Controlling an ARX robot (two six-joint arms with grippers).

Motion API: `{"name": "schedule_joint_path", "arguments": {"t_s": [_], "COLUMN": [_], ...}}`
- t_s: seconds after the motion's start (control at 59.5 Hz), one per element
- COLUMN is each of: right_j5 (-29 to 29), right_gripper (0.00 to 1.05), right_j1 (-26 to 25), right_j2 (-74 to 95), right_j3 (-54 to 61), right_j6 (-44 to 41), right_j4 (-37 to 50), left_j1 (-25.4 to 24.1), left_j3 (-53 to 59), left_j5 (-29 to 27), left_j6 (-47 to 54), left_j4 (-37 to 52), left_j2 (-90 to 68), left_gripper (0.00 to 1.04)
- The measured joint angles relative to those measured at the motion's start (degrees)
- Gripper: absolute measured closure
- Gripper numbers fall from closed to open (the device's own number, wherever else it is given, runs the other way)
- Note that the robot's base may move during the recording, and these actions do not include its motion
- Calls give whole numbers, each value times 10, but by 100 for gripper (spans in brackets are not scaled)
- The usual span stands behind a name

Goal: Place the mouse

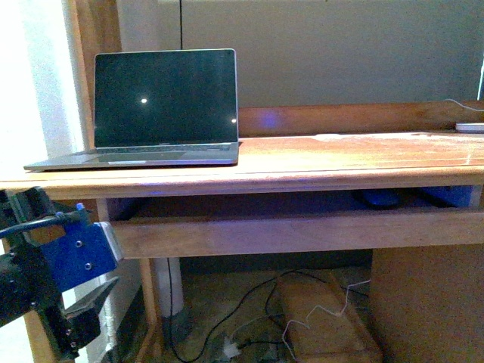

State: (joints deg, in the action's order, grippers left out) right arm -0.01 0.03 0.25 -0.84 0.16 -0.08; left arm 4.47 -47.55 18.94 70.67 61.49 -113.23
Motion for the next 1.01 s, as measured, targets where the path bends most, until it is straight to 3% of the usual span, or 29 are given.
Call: {"name": "schedule_joint_path", "arguments": {"t_s": [0.554,0.655,0.89,1.008], "right_j5": [0,0,0,0], "right_gripper": [7,7,7,7], "right_j1": [0,0,0,0], "right_j2": [0,0,0,0], "right_j3": [0,0,0,0], "right_j6": [0,0,0,0], "right_j4": [0,0,0,0], "left_j1": [4,6,18,26], "left_j3": [-137,-143,-144,-130], "left_j5": [22,16,-25,-11], "left_j6": [58,58,29,22], "left_j4": [-77,-146,-400,-498], "left_j2": [-95,-77,5,51], "left_gripper": [8,8,8,7]}}
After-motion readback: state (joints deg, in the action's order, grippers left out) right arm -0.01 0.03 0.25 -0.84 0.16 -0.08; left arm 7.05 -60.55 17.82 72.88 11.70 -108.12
